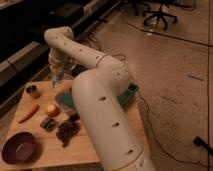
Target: Place towel in red bowl
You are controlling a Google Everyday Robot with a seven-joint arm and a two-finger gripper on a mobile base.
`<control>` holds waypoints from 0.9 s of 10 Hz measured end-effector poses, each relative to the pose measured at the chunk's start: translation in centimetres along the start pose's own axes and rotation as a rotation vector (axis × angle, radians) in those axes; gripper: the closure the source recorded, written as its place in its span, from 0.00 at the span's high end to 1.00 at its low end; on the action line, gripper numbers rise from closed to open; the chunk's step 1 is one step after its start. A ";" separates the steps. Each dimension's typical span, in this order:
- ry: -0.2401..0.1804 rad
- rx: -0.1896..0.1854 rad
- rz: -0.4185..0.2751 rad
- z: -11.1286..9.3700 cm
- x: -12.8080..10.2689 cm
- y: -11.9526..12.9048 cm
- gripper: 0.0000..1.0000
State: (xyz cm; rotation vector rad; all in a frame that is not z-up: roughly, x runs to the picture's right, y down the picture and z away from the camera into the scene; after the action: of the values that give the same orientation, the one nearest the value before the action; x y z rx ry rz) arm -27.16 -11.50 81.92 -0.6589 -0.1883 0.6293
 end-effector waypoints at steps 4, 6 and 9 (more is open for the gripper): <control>0.017 -0.059 0.057 -6.6 6.7 4.5 0.00; 0.076 -0.114 0.105 -7.8 9.8 9.8 0.00; 0.199 -0.167 0.187 -9.8 16.7 13.9 0.00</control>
State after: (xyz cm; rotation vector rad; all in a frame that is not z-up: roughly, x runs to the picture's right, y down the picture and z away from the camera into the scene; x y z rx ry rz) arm -17.05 2.03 65.11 -0.9026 0.0071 0.7277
